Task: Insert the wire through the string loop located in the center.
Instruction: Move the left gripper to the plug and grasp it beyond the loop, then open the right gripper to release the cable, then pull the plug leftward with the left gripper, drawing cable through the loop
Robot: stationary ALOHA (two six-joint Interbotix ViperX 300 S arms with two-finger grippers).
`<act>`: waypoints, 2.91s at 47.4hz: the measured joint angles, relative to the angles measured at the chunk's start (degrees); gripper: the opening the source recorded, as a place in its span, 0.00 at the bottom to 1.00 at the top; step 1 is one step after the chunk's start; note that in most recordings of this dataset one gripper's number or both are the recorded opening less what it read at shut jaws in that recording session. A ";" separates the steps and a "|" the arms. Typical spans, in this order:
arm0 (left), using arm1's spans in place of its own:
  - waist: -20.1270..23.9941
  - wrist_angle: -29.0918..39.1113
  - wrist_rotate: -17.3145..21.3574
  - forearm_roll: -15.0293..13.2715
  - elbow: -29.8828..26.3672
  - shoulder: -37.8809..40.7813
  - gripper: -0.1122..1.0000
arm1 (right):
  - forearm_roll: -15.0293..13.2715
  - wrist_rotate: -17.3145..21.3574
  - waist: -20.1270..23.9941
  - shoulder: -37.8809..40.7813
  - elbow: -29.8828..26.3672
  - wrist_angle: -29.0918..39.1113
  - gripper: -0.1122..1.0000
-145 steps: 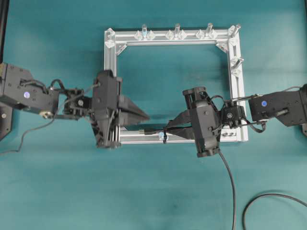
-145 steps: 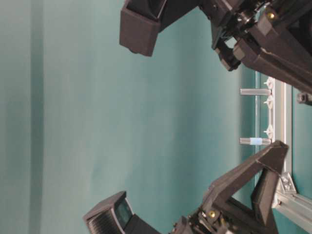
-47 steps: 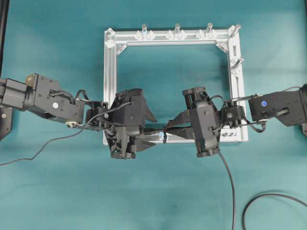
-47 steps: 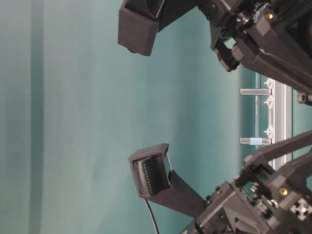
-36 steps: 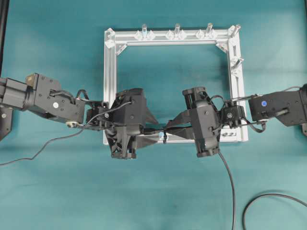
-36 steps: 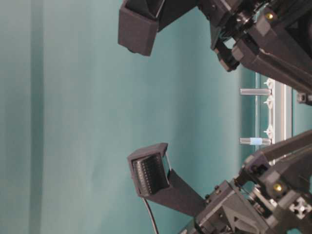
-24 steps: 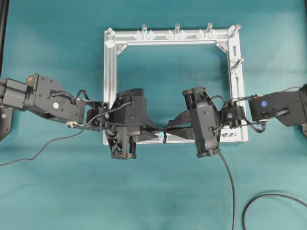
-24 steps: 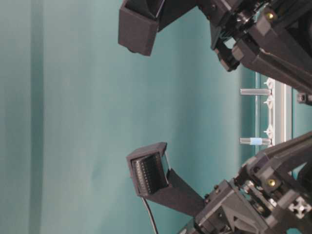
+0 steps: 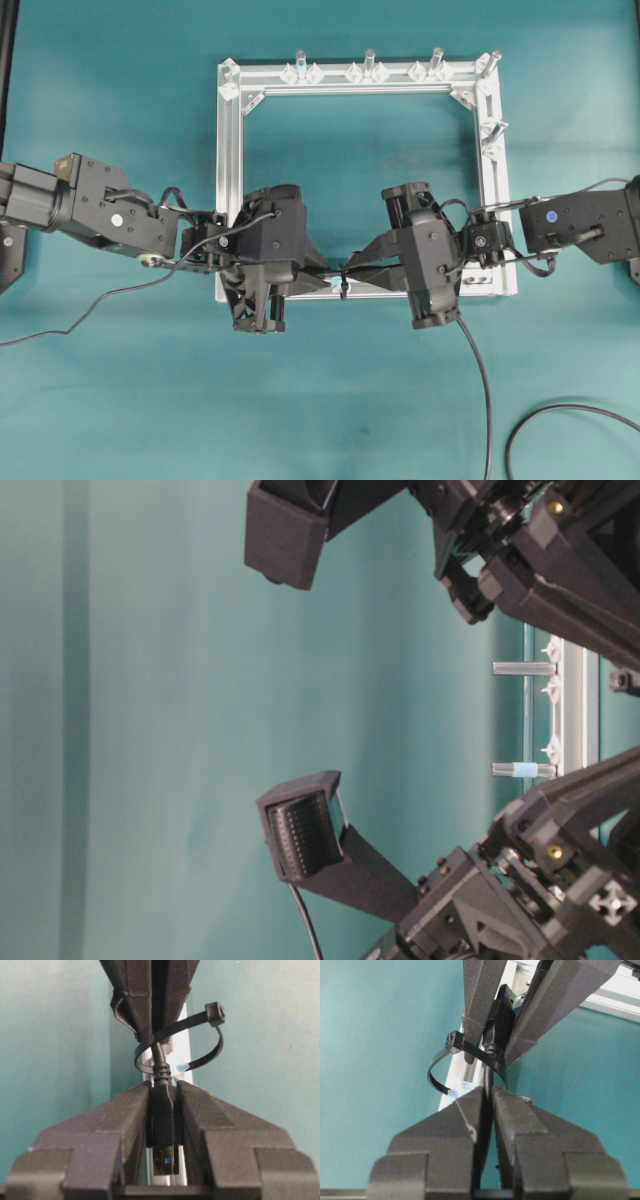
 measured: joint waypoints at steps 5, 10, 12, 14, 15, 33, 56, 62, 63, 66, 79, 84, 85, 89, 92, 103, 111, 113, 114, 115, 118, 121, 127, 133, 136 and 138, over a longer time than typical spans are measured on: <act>-0.09 0.00 0.00 0.00 0.00 0.00 0.26 | 0.00 0.09 0.00 0.00 0.00 0.79 0.16; 0.00 0.00 0.00 0.00 0.00 0.00 0.26 | 0.00 0.00 0.00 0.00 -0.09 1.85 0.16; -0.09 0.00 0.09 0.09 0.00 -0.09 0.26 | 0.00 0.09 0.00 0.00 0.00 2.20 0.16; -0.09 0.00 0.00 0.09 0.00 -0.09 0.26 | 0.00 0.09 0.00 0.00 0.00 2.37 0.16; -0.09 0.00 0.09 0.09 0.00 0.00 0.26 | 0.00 0.00 0.00 0.00 -0.09 2.37 0.16; -0.18 0.00 0.09 0.09 -0.09 -0.09 0.26 | 0.09 0.97 -0.09 0.09 -0.53 3.96 0.75; -0.18 0.00 0.00 0.00 -0.09 -0.09 0.26 | 0.18 1.05 0.00 -1.23 -0.09 4.92 0.79; -0.18 0.00 0.09 0.09 0.70 -1.05 0.26 | 0.09 1.05 0.00 -1.67 0.26 5.01 0.79; -0.26 0.09 0.09 0.09 0.97 -1.41 0.26 | 0.18 1.05 0.09 -1.76 0.35 5.01 0.79; -0.26 0.09 0.09 0.09 2.02 -2.81 0.26 | 0.09 1.05 0.00 -2.02 0.62 5.01 0.79; -0.26 0.53 0.00 0.00 7.38 -8.88 0.26 | 0.09 1.05 0.09 -2.64 1.14 5.01 0.79; -0.26 0.79 -0.09 0.09 9.14 -10.63 0.26 | 0.09 1.32 0.09 -2.72 1.14 5.01 0.79; -0.26 0.88 -0.09 0.09 9.49 -11.07 0.26 | 0.09 1.32 0.09 -2.72 1.14 5.01 0.79; -0.26 1.58 -0.09 0.00 10.55 -12.39 0.26 | 0.09 1.32 0.00 -2.81 1.14 5.01 0.79; -0.26 2.29 -0.09 0.09 11.16 -13.27 0.26 | 0.09 1.32 0.09 -2.81 1.14 5.01 0.79; -0.26 4.39 -0.09 0.09 13.54 -16.44 0.26 | 0.09 1.14 0.09 -2.81 1.23 5.01 0.79; -0.26 5.80 -0.09 0.09 15.12 -18.81 0.26 | 0.09 1.14 0.09 -2.72 1.14 5.36 0.79; -0.26 6.24 -0.09 0.09 15.56 -19.42 0.26 | 0.09 1.14 0.09 -2.81 1.14 5.54 0.78; -0.26 6.42 -0.09 0.09 15.82 -19.69 0.26 | 0.09 1.14 0.09 -2.81 1.23 5.54 0.79; -0.26 6.50 -0.09 0.09 16.00 -19.95 0.26 | 0.09 1.14 0.00 -2.81 1.23 5.54 0.79; -0.26 7.12 -0.09 0.09 16.52 -20.74 0.26 | 0.09 1.14 0.09 -2.81 1.14 5.71 0.78; -0.26 7.82 -0.09 0.09 17.23 -21.53 0.26 | 0.09 1.14 0.09 -2.81 1.14 5.71 0.79; -0.26 8.88 -0.18 0.00 18.28 -23.47 0.26 | 0.09 1.14 0.09 -2.81 1.14 5.71 0.79; -0.26 10.11 -0.09 0.00 19.60 -25.40 0.26 | 0.09 1.14 0.09 -2.81 1.14 5.80 0.78; -0.26 10.37 -0.18 0.09 20.21 -26.28 0.26 | 0.09 1.14 0.09 -2.81 1.23 5.80 0.78; -0.18 10.55 -0.44 0.00 20.65 -26.72 0.26 | 0.09 1.14 0.00 -2.81 1.23 5.80 0.78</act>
